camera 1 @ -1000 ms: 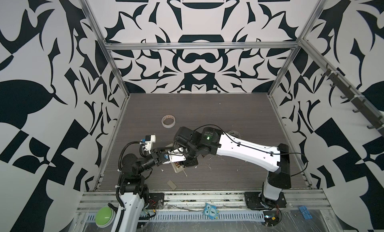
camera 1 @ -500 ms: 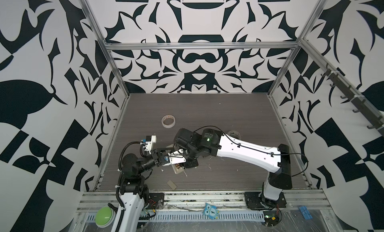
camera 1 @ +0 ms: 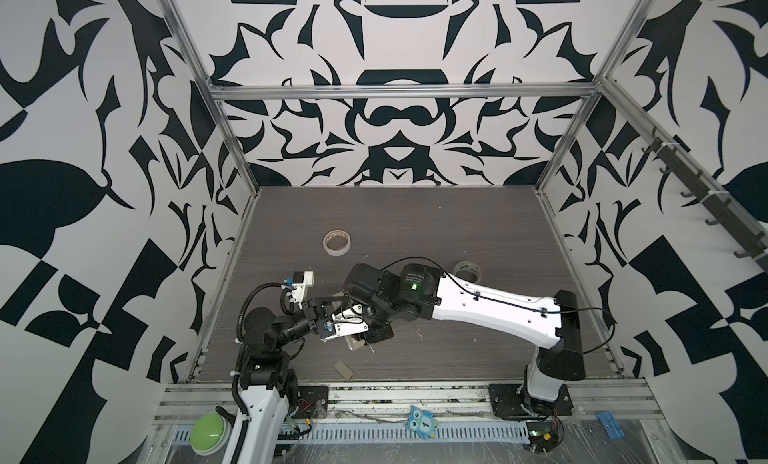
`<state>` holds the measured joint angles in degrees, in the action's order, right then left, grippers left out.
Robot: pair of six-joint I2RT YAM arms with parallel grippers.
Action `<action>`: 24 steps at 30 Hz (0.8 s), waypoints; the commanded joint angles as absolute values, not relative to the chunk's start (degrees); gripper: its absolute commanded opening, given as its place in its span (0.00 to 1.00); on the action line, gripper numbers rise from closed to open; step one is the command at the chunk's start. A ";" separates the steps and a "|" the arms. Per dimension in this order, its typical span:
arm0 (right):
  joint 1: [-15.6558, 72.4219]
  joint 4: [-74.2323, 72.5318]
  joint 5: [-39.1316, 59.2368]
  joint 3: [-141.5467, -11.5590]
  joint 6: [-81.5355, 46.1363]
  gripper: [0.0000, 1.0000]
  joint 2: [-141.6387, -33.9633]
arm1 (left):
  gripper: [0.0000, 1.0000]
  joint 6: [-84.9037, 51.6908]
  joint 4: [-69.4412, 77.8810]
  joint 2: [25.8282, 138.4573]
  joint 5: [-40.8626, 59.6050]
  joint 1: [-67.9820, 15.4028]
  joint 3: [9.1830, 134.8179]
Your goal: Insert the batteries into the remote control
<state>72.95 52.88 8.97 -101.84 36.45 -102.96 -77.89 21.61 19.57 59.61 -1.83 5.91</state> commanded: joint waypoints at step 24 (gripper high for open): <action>73.46 52.22 7.35 -101.07 36.18 0.15 -107.45 | 0.00 -80.77 27.79 17.78 60.51 -2.15 7.58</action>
